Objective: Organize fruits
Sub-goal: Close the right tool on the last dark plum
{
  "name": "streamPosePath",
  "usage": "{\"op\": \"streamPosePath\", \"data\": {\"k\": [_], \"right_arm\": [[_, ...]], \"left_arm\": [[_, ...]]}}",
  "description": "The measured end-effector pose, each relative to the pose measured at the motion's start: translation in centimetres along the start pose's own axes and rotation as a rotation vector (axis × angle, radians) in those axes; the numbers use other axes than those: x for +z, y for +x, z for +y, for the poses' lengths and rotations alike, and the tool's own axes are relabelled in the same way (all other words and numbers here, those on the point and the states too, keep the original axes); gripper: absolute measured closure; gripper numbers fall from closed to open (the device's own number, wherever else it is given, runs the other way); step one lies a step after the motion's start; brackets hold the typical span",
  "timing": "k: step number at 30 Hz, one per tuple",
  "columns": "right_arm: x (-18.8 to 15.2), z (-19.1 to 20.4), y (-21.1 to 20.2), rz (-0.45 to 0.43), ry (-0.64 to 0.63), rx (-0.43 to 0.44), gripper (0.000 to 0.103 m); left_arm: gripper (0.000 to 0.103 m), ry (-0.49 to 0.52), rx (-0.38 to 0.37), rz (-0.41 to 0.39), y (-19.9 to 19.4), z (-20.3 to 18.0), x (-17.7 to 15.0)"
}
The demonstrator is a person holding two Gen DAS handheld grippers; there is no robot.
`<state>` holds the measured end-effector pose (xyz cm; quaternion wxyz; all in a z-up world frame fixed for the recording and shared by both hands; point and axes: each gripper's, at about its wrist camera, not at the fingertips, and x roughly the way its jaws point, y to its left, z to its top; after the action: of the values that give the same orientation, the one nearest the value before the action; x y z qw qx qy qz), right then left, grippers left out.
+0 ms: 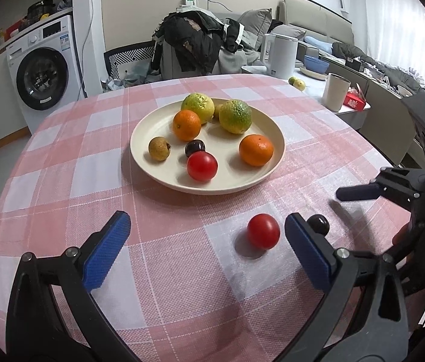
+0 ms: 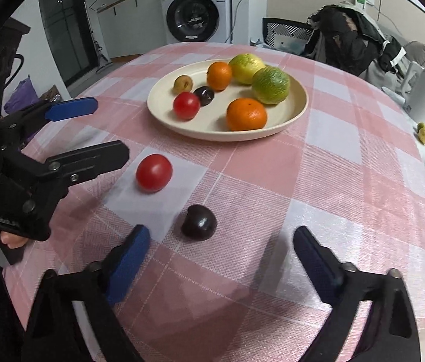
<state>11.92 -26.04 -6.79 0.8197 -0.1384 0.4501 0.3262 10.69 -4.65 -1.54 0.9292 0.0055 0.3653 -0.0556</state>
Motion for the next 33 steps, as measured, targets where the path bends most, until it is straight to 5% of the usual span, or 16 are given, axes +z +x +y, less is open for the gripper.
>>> {"op": "streamPosePath", "data": {"k": [10, 20, 33], "right_arm": [[-0.1, 0.9, 0.1, -0.007, -0.048, 0.037, 0.036], [-0.1, 0.9, -0.1, -0.022, -0.047, 0.065, 0.064], [0.0, 0.6, -0.2, -0.037, -0.036, 0.062, 0.078]], "left_arm": [[0.001, 0.002, -0.003, 0.005, 0.3, 0.0, 0.0], [0.001, 0.022, -0.01, 0.034, 1.1, -0.5, -0.3], [0.001, 0.03, -0.03, 0.064, 2.2, -0.9, -0.6]]}}
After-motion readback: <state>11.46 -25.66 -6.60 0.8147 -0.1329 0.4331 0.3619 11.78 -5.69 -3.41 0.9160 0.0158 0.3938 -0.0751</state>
